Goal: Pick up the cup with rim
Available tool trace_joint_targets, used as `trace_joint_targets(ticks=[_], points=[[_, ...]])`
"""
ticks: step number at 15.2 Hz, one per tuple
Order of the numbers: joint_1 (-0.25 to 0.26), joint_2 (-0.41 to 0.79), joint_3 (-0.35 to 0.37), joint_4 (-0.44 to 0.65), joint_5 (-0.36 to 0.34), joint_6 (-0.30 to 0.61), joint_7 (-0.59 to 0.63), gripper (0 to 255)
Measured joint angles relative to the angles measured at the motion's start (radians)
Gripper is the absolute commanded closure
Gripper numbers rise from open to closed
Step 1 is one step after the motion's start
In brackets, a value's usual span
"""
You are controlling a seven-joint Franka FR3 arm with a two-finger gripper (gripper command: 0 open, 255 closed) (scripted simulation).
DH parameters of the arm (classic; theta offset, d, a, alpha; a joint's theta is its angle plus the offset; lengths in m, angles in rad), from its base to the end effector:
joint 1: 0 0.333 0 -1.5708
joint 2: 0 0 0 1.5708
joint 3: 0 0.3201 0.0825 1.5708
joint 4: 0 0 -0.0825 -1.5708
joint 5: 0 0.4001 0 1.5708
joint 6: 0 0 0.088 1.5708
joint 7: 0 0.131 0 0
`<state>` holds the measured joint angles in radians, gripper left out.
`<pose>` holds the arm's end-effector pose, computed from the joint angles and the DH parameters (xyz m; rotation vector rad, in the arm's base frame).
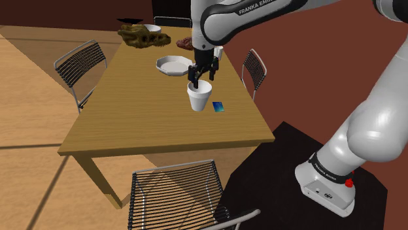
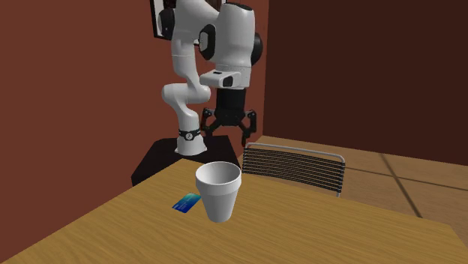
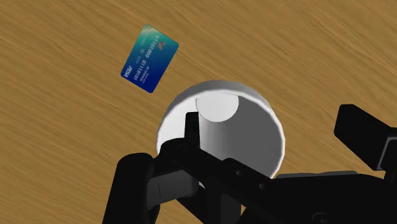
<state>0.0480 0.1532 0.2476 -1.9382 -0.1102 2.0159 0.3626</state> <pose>0.5741 0.1622 0.3749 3.0610 -0.0268 -0.0715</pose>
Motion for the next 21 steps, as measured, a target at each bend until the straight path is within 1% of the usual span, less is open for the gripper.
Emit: trace_joint_targets(ticks=[5,9,13,14,21], points=[[0.03,0.197,-0.005,0.17,-0.054,0.022,0.045,0],[0.037,0.242,-0.009,0.182,-0.067,0.054,0.055,0],[0.039,0.267,-0.014,0.163,-0.076,0.097,0.063,0],[0.039,0.271,-0.014,0.162,-0.078,0.102,0.064,255],[0.04,0.275,-0.014,0.164,-0.079,0.106,0.065,255]])
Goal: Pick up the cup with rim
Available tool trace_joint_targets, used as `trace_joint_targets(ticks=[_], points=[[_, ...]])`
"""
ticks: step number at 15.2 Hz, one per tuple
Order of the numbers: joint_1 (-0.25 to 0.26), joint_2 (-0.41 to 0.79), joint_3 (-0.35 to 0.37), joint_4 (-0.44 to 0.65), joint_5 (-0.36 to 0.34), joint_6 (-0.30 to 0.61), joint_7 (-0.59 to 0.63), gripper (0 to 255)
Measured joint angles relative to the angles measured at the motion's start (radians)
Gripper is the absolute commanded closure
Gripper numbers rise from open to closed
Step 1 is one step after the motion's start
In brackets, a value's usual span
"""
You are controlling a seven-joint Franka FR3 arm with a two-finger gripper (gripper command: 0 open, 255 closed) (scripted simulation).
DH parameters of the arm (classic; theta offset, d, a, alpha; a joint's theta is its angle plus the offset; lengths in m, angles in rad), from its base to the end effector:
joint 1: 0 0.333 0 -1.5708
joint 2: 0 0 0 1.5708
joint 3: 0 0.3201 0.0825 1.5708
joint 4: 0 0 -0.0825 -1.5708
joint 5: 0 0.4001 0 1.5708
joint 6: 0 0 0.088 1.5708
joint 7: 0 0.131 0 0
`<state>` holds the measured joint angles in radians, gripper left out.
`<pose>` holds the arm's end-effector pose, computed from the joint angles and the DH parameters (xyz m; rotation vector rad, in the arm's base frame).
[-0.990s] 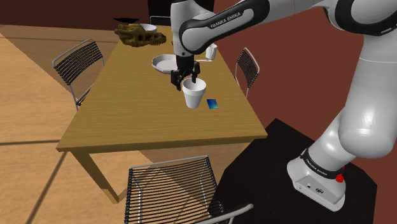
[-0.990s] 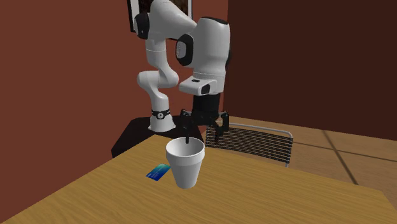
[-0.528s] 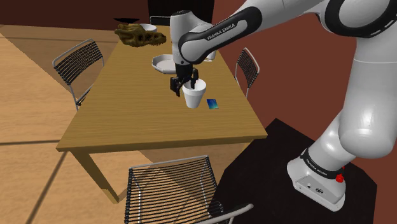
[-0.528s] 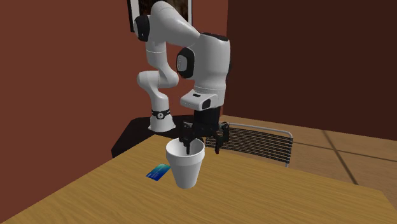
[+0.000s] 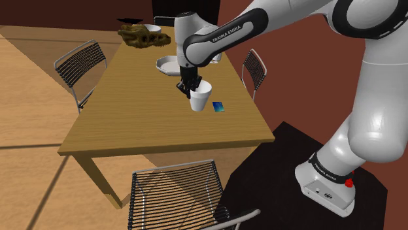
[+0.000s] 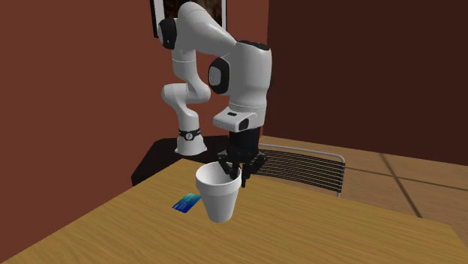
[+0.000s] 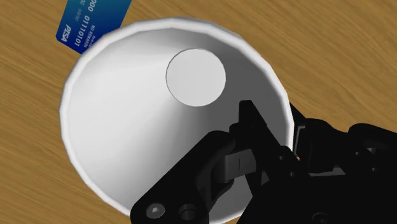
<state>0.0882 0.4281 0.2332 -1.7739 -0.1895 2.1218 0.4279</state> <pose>0.6309 0.1873 0.2895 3.0600 -0.0289 -0.0585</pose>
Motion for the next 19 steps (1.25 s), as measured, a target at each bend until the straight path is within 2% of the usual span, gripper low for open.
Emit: trace_joint_targets(ticks=[5,19], points=[[-0.002,-0.012,0.002,0.0,0.004,-0.013,-0.004,255],[-0.006,-0.083,0.013,0.08,0.031,-0.162,-0.027,255]])
